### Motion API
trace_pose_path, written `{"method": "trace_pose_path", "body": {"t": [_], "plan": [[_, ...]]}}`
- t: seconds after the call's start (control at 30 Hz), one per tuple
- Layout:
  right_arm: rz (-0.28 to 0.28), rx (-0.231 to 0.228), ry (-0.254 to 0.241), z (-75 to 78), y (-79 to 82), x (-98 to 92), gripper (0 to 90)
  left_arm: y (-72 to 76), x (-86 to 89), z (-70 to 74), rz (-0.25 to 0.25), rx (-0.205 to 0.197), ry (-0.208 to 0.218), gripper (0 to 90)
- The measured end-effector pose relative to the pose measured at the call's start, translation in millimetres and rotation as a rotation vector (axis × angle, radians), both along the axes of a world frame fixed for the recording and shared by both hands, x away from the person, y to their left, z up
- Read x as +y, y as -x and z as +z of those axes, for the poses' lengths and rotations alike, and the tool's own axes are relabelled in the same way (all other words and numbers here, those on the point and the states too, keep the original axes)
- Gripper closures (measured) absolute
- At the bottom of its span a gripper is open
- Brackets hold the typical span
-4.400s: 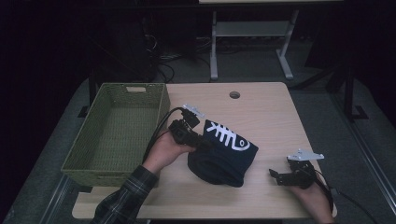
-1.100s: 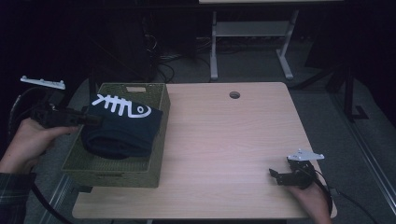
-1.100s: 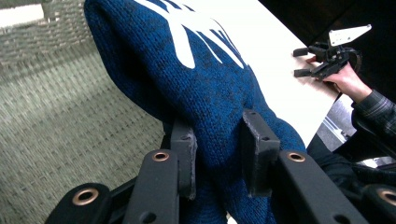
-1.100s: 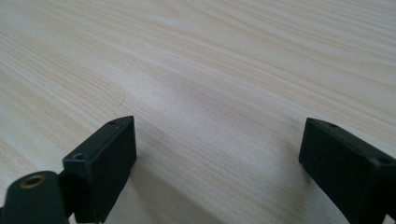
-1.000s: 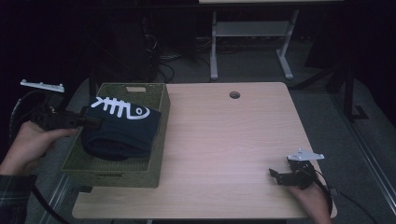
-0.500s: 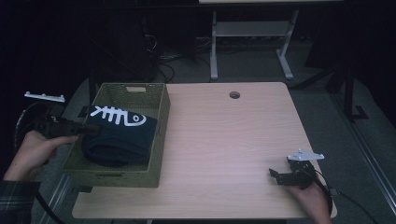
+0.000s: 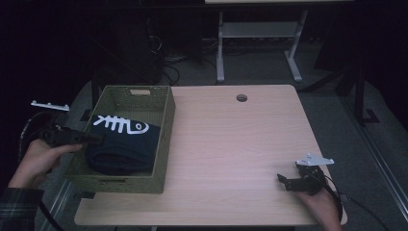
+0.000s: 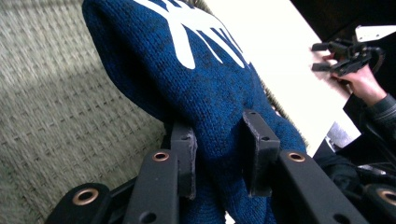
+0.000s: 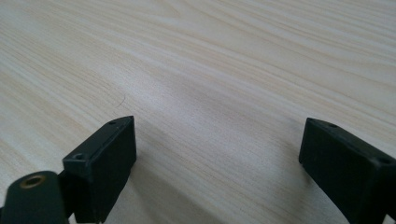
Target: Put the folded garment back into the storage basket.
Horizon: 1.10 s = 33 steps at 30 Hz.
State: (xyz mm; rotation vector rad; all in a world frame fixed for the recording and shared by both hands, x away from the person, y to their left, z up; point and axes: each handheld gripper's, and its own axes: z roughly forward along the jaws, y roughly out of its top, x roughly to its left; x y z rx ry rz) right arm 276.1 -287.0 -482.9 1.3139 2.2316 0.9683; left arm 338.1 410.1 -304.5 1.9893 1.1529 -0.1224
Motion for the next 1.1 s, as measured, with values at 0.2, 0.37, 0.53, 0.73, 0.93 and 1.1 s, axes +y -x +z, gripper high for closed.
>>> {"method": "trace_pose_path", "body": {"t": [0.2,0.37,0.53,0.73,0.93,1.1], "plan": [[0.000,0.000,0.000,0.0,0.0,0.0,10.6,-7.9,-4.8,-18.6,-0.018,0.039,-0.008,69.7],[0.000,0.000,0.000,0.0,0.0,0.0,10.6,-14.0,-6.1,-28.1,-0.014,0.037,-0.062,68.9],[0.000,0.000,0.000,0.0,0.0,0.0,10.6,-19.2,-2.2,-37.4,0.002,0.036,-0.113,66.2],[0.000,0.000,0.000,0.0,0.0,0.0,10.6,-21.6,1.4,-41.3,0.017,0.022,-0.166,59.2],[0.000,0.000,0.000,0.0,0.0,0.0,10.6,-22.3,6.3,-37.7,0.076,-0.008,-0.249,43.1],[0.000,0.001,0.000,0.0,0.0,0.0,10.5,-21.0,8.1,-36.8,0.122,-0.018,-0.322,29.5]]}}
